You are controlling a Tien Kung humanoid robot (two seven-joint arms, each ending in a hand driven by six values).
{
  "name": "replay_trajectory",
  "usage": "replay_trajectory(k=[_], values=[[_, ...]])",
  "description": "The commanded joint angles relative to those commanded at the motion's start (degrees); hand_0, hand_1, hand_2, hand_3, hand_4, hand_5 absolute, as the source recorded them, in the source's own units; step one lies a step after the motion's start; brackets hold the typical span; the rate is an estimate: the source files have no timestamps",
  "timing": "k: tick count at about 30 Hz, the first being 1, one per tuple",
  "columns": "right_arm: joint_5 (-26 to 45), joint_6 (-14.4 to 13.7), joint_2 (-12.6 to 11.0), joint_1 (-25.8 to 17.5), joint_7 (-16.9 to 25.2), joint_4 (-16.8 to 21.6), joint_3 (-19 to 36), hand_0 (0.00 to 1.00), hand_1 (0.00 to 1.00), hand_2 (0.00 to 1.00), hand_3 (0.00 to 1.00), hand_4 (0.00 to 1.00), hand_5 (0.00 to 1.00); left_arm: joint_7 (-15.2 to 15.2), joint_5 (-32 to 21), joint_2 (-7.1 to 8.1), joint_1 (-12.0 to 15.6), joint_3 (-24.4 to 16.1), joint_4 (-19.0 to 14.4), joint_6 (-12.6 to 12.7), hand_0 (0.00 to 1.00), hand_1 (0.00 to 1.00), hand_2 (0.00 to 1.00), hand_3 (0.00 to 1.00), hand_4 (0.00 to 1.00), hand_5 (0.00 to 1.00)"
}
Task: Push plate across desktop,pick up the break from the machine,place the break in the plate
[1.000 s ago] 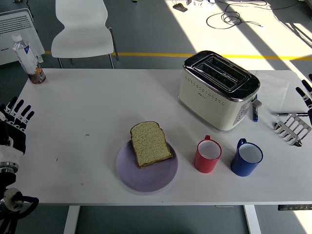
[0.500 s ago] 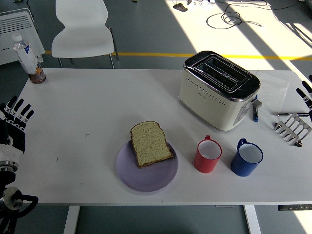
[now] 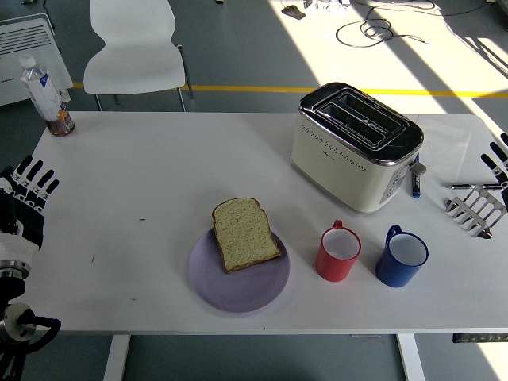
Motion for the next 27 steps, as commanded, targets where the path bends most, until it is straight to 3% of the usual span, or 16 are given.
replay_trajectory(k=[9, 27], values=[[-0.24, 0.29, 0.35, 0.13, 0.0, -0.1, 0.03, 0.794, 0.773, 0.787, 0.772, 0.537, 0.694, 1.7, 0.42, -0.09, -0.3, -0.44, -1.02, -0.13, 0.804, 0.828, 0.889, 0.866, 0.517, 0.998], [-0.84, 1.33, 0.49, 0.68, -0.01, 0.1, 0.34, 0.794, 0.771, 0.784, 0.766, 0.538, 0.696, 9.74, -3.48, 0.19, -1.32, -3.5, -5.57, 0.66, 0.807, 0.829, 0.89, 0.865, 0.516, 0.998]])
